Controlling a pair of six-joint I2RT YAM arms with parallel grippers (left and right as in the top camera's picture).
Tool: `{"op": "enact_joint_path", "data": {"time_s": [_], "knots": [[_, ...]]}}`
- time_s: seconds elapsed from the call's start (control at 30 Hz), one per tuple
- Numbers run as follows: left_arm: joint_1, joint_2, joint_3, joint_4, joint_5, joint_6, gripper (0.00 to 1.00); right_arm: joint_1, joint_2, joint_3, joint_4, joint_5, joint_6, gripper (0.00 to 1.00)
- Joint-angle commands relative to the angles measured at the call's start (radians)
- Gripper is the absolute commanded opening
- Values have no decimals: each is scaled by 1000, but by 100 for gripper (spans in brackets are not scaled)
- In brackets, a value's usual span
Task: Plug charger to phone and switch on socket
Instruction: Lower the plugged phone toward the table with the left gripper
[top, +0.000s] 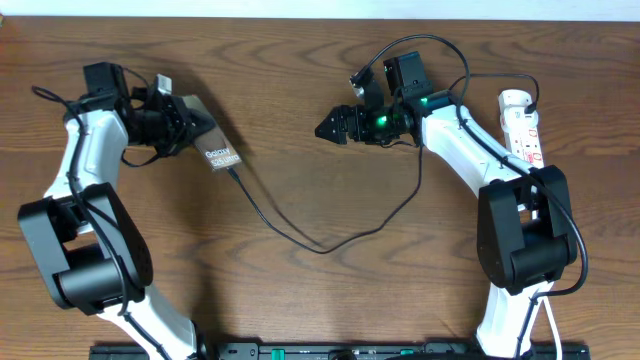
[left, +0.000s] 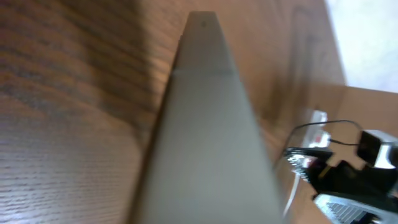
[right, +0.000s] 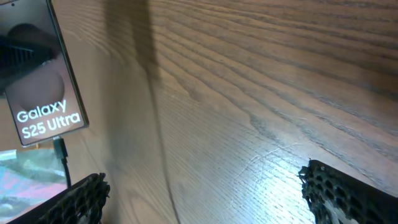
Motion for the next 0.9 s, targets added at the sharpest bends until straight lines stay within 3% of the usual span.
{"op": "enact_joint_path", "data": {"time_s": [0.0, 0.43, 0.87], "knots": [[-35, -4, 10, -18, -82, 25, 7, 5, -1, 4, -4, 10, -16, 99], [-74, 115, 10, -18, -84, 23, 7, 5, -1, 4, -19, 24, -16, 99], [-74, 122, 10, -26, -86, 24, 7, 5, -1, 4, -19, 29, -16, 99]]}}
